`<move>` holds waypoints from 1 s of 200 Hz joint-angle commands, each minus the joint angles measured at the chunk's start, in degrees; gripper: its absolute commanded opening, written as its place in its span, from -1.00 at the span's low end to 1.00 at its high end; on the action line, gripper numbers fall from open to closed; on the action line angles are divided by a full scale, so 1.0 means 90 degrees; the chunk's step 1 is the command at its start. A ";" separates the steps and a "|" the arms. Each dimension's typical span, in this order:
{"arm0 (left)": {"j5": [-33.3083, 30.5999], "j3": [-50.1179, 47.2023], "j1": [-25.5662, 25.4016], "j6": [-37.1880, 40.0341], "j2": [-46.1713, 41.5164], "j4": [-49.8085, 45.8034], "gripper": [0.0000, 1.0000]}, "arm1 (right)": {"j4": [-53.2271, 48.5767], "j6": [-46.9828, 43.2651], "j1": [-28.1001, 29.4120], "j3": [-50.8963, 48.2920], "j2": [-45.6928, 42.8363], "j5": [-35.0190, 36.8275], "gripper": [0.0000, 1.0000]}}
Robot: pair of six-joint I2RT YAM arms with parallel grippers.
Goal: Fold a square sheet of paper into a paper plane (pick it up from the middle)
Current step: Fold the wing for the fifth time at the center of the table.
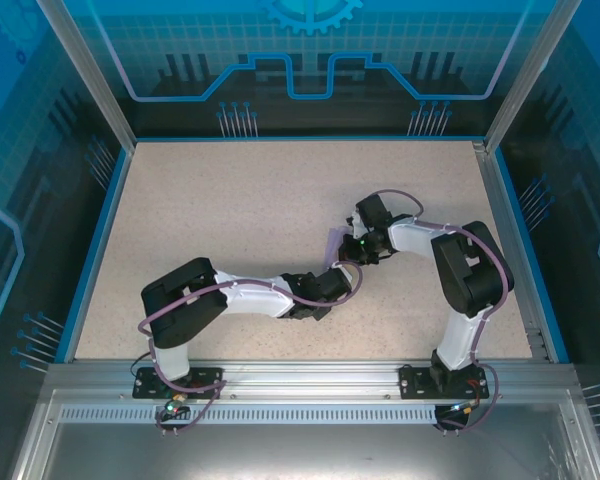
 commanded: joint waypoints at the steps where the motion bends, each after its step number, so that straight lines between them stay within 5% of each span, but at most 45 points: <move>1: 0.0466 -0.0243 0.0022 0.0055 0.0293 -0.0433 -0.64 | -0.0199 -0.0148 -0.0082 -0.0028 0.0396 0.0406 -0.92; 40: 0.1567 -0.0342 0.0346 -0.0259 -0.0562 -0.0357 -0.52 | -0.0321 -0.0231 -0.0044 -0.0054 0.0464 0.0550 -0.93; 96: 0.3558 -0.0655 0.1531 -0.1207 -0.1575 0.0332 -0.42 | -0.0273 -0.0256 -0.0005 -0.0134 0.0534 0.0577 -0.93; 200: 0.4233 -0.0465 0.1808 -0.1854 -0.0375 0.1109 -0.74 | -0.0194 -0.0237 0.0023 -0.0210 0.0546 0.0481 -0.93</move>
